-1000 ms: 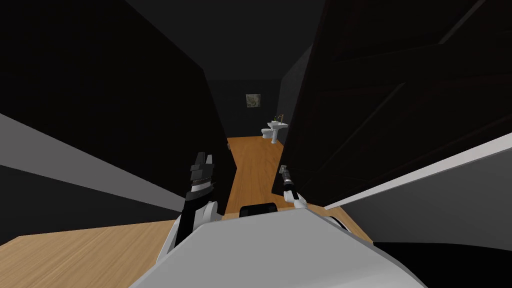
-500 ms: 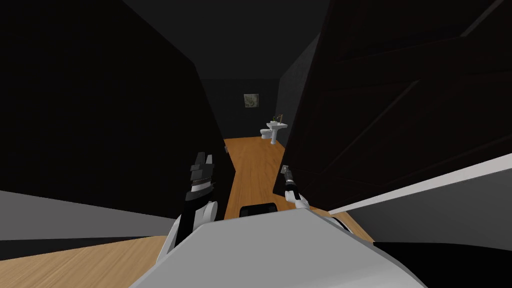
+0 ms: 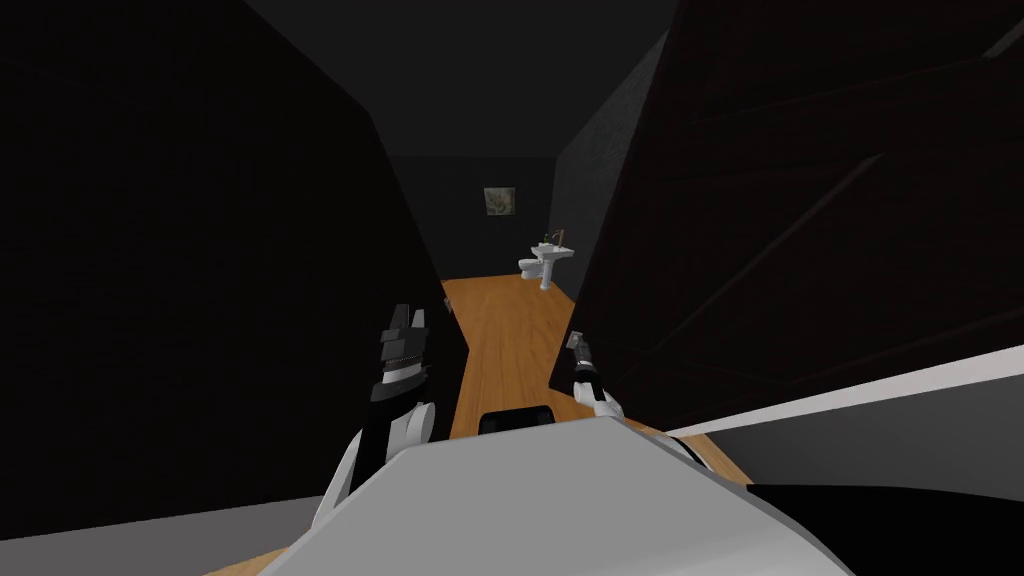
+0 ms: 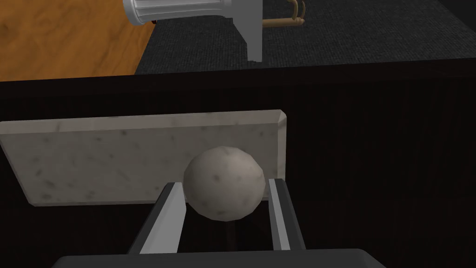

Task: Push the door open

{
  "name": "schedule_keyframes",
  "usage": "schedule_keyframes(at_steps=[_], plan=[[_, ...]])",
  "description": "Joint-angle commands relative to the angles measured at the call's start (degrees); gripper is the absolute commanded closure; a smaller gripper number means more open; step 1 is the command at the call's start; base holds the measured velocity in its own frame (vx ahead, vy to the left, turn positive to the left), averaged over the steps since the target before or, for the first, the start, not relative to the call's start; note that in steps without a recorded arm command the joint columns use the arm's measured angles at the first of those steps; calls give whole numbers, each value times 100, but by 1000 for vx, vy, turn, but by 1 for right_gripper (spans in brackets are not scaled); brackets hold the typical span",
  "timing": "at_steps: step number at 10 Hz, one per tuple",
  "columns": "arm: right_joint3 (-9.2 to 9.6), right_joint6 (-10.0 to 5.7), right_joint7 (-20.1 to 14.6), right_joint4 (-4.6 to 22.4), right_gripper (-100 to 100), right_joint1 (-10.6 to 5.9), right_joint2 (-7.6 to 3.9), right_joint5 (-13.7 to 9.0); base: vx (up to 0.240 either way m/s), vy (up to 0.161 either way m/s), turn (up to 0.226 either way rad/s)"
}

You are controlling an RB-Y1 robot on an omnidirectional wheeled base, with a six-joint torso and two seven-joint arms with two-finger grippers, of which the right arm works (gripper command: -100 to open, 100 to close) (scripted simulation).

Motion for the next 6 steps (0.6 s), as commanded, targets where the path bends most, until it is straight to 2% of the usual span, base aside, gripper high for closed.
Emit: schedule_keyframes(at_steps=[1,3,5,6], plan=[[-81,85,59,-218,100,85,-14,-37,149,27,-41],[-209,75,105,-198,100,89,-34,-105,183,41,-51],[-271,71,128,-188,100,91,-44,-138,204,36,-49],[-247,87,121,-167,100,101,-34,-127,92,6,-27]])
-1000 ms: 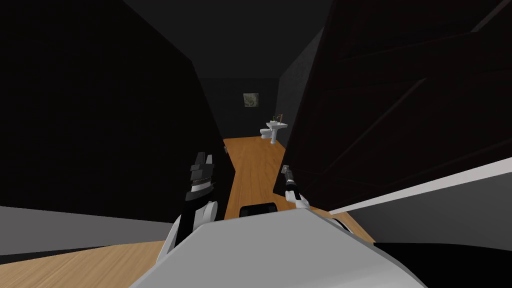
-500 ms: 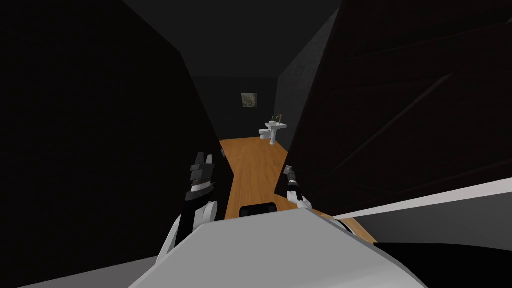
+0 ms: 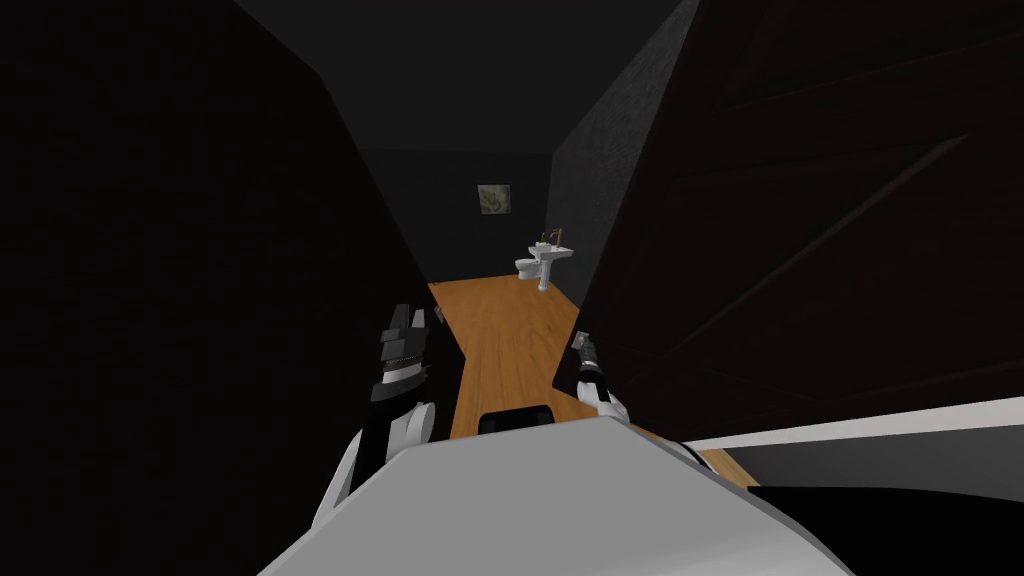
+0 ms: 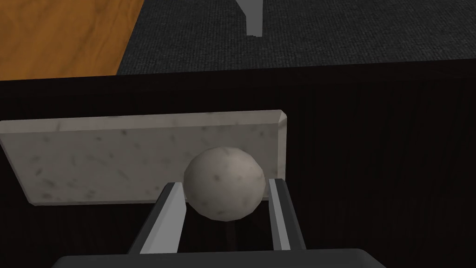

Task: Push the door open

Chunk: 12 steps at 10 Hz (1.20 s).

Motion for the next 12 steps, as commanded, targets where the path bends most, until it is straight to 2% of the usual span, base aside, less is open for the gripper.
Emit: schedule_keyframes(at_steps=[1,12], plan=[[-85,-8,34,9,100,9,-15,-54,147,-6,-40],[-659,-65,263,72,100,74,-118,-420,191,-3,-42]])
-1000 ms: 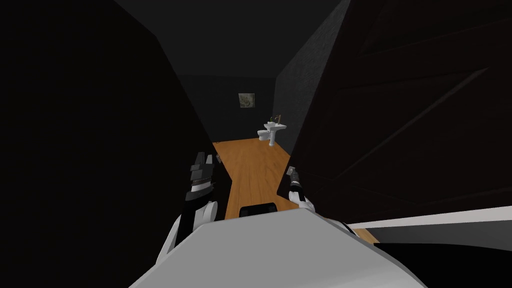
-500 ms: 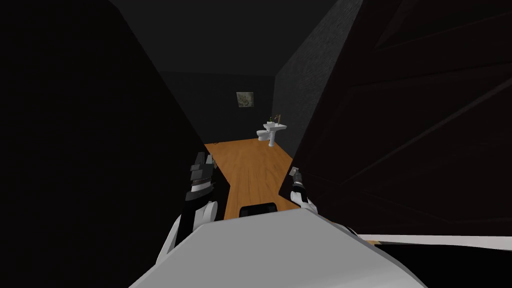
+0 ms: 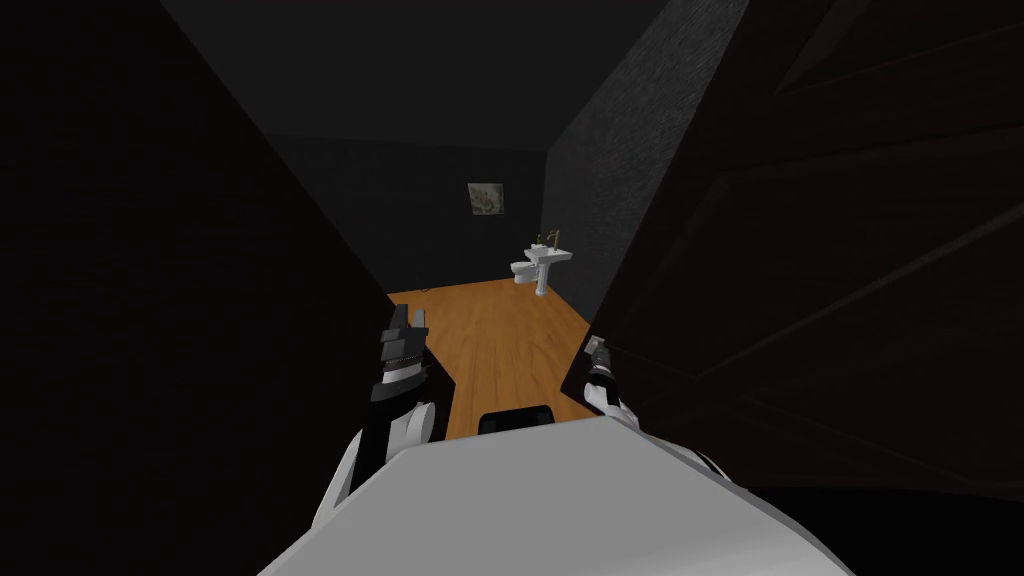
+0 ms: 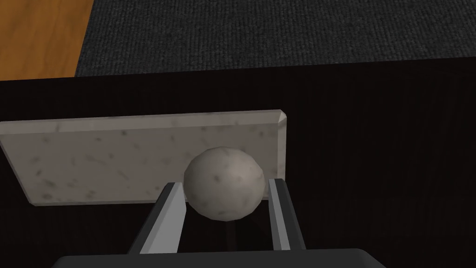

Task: Push the door open

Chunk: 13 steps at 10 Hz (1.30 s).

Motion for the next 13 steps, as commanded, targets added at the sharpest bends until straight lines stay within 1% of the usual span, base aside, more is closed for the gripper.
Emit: schedule_keyframes(at_steps=[1,2,3,5,6,7,8,9,13], plan=[[-73,41,28,-131,100,56,-11,-47,186,-8,-28],[-49,0,9,-12,100,21,-19,-32,86,-9,-28],[-162,-9,50,-16,100,33,-55,-106,137,-39,-34],[-185,-12,60,-13,100,35,-59,-122,135,-24,-24],[-266,-21,95,-2,100,43,-74,-177,116,-33,-17],[-266,-21,95,-2,100,43,-74,-177,118,-30,-21],[-358,-30,134,11,100,52,-90,-239,182,-54,-31],[-390,-34,148,15,100,55,-96,-260,196,-39,-32],[-638,-61,255,49,100,80,-141,-429,188,-40,-40]])
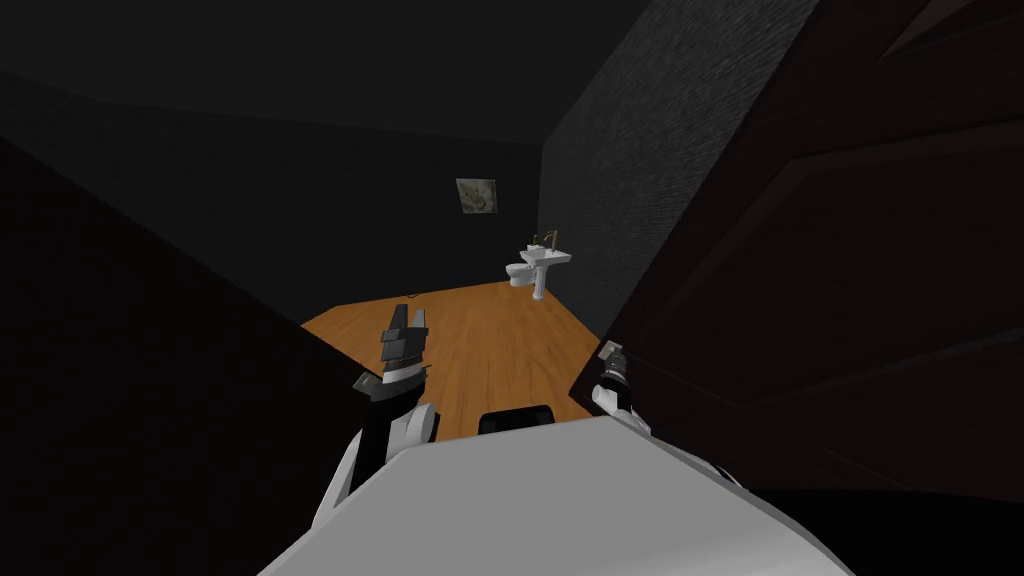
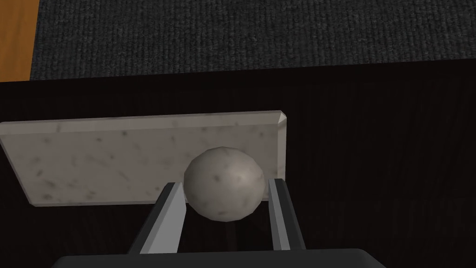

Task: Push the door open

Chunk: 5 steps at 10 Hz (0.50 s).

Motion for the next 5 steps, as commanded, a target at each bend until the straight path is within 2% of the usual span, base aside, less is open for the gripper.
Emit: schedule_keyframes(at_steps=[1,3,4,5], plan=[[-95,-60,40,61,100,-22,-37,-61,180,-61,-34],[-188,-70,80,74,100,-12,-54,-124,184,-60,-31],[-152,-46,62,94,100,-13,-47,-102,81,-26,-20],[-261,-86,103,119,100,-11,-82,-177,110,-41,-21]])
